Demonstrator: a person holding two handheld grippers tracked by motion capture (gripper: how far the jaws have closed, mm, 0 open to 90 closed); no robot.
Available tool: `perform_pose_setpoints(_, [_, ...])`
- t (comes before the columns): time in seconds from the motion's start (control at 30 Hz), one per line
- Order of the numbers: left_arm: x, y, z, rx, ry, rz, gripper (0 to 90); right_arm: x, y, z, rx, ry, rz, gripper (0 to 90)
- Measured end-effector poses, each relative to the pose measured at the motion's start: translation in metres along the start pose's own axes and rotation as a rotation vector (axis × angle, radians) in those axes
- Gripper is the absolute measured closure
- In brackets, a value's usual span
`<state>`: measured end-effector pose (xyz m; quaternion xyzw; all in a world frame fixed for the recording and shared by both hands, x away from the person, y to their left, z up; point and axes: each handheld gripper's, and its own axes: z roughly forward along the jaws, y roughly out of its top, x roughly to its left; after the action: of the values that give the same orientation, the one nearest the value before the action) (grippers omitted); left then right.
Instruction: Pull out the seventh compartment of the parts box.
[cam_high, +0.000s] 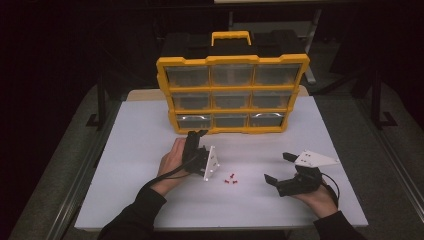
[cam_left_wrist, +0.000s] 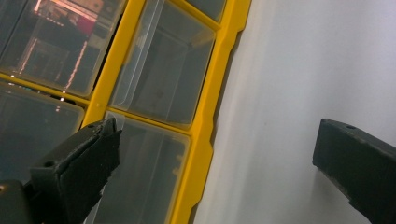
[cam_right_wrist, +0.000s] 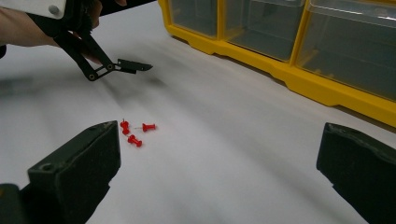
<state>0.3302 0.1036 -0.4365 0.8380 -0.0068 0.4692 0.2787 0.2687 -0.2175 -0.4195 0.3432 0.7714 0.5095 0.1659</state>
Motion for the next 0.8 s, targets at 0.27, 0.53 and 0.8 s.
perform_pose_setpoints(0.27, [-0.001,-0.0013,0.003,0.04,0.037,0.045,0.6,0.0,-0.0001,0.0,0.002,0.0,0.001,0.0])
perform_pose_setpoints(0.53, [0.0009,-0.0041,0.0059,0.081,0.079,0.061,0.6,-0.0003,-0.0002,0.0002,0.002,-0.001,0.002,0.0])
perform_pose_setpoints(0.8, [0.0008,-0.0067,0.0093,0.117,0.117,0.088,0.6,-0.0002,-0.0005,0.0006,0.005,-0.005,0.0,0.0])
